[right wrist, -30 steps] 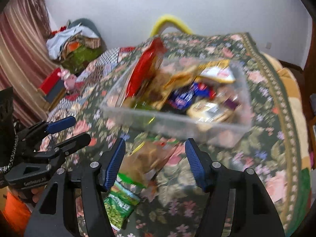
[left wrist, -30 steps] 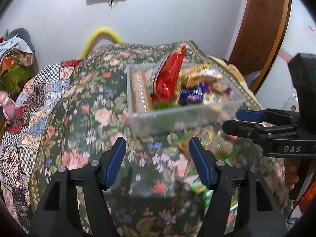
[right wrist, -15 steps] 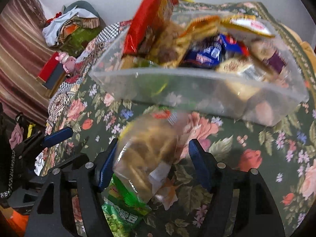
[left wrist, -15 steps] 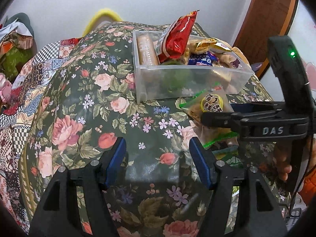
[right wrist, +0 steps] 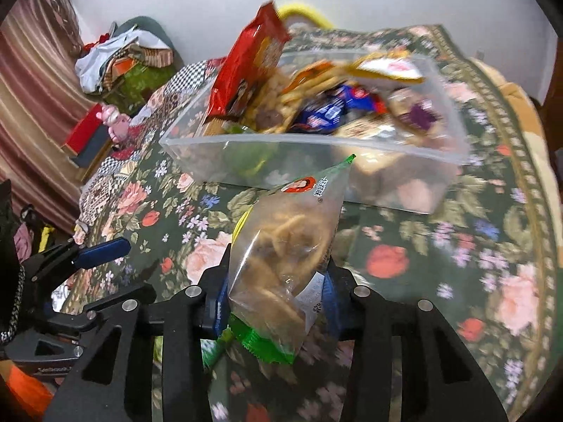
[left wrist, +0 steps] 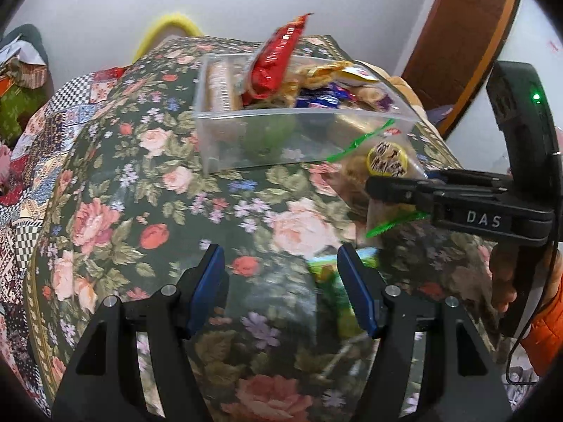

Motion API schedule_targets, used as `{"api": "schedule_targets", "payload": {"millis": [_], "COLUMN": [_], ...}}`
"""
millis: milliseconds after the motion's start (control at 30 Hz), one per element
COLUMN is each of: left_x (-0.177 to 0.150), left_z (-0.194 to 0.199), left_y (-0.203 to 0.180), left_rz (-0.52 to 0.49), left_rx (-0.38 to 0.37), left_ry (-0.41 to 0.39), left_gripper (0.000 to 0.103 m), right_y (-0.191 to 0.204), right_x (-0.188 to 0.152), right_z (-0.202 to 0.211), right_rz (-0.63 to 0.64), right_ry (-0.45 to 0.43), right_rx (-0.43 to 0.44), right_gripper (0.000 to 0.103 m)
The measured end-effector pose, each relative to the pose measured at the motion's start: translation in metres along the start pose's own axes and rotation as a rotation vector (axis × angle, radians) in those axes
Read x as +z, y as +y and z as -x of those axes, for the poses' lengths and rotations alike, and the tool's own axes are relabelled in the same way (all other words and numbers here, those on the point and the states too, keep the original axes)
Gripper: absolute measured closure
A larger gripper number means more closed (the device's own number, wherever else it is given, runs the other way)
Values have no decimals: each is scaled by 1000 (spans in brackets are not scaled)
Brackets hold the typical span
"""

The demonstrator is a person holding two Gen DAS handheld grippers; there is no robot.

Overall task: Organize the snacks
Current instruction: 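Grasp the green pea packet with left tool while right tool grasps the cookie bag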

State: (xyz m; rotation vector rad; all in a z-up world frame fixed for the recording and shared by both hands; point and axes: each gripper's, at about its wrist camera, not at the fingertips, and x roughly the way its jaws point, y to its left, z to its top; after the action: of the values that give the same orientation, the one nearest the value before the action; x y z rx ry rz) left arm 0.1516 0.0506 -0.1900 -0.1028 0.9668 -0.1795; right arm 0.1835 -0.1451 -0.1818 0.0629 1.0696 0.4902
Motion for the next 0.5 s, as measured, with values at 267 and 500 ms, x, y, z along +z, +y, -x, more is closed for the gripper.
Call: {"api": "schedule_targets", "payload": {"millis": [267, 500], "left_x": [-8, -21], "left_z": [-11, -24], "left_y": [-32, -46], "left_rz": [-13, -21], "left_rx": [-44, -38], "left_ry": [57, 76], "left_gripper": [37, 38], "right_y": [-13, -15], "right_x": [-15, -24], "right_z": [31, 42], "right_rz": [-25, -42], "right_ry": [-56, -76], "right_rx": [-23, -27], "right_gripper": [64, 64]}}
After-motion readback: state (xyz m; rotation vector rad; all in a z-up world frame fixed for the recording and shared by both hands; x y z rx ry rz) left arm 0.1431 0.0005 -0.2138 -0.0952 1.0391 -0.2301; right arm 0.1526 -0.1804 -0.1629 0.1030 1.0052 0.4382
